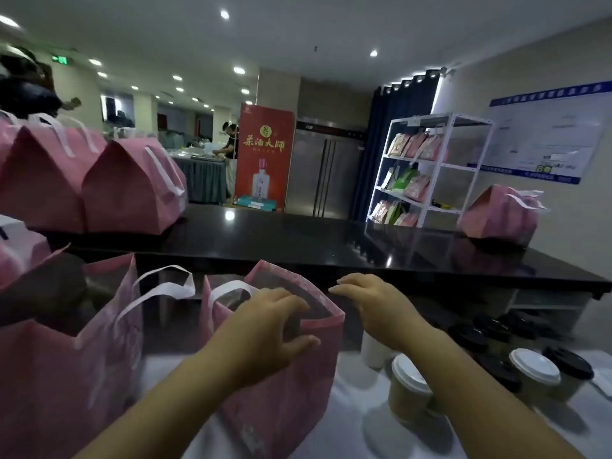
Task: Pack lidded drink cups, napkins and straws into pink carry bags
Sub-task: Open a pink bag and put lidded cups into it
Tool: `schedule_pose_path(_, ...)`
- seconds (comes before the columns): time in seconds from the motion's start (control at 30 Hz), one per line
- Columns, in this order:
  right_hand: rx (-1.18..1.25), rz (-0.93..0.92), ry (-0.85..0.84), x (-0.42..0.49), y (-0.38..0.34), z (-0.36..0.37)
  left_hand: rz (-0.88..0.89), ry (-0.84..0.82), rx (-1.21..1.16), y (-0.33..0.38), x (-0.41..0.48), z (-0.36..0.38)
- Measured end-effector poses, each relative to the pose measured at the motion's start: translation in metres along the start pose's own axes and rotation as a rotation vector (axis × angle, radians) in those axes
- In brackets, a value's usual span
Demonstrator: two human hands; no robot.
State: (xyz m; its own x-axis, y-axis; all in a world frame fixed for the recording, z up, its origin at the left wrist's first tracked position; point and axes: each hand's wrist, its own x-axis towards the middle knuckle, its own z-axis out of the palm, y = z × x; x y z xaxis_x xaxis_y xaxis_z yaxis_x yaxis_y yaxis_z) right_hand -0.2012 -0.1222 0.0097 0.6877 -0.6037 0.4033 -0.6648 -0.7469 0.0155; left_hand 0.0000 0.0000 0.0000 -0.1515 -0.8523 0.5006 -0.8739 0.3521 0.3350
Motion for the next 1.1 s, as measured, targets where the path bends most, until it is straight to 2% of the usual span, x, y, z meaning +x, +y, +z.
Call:
schedule_pose_path(0.13,-0.124,-0.092,-0.221,0.016,0.033,0.016,-0.111,-0.245,0.256,0.006,0.024,0.038)
schedule_pose_path(0.23,-0.122,-0.182,-0.261,0.027,0.045,0.031,-0.155,-0.262,0.255,-0.004,0.031,0.054)
schedule_pose_path(0.47,-0.058,-0.411,-0.065,0.027,0.049,0.038,-0.061,-0.142,0.286,-0.023,0.026,0.045)
schedule_pose_path(0.57,-0.003,-0.462,0.026,0.02,0.038,0.04,0.018,-0.048,0.385,-0.024,0.019,0.03)
schedule_pose_path(0.63,0.053,-0.462,0.079,0.016,0.025,0.043,-0.051,-0.009,0.35,-0.02,0.009,0.029)
schedule_pose_path(0.73,0.132,-0.473,0.103,0.012,0.002,0.05,-0.133,0.049,0.148,-0.018,-0.009,0.033)
schedule_pose_path(0.9,0.336,-0.336,-0.022,0.027,-0.005,0.053,-0.085,0.028,0.051,-0.026,-0.023,0.033)
schedule_pose_path(1.0,0.28,-0.211,-0.103,0.044,0.013,0.058,-0.097,0.086,-0.022,-0.041,-0.028,0.032)
schedule_pose_path(1.1,0.133,-0.17,-0.107,0.057,0.026,0.061,-0.085,0.108,-0.072,-0.055,-0.031,0.03)
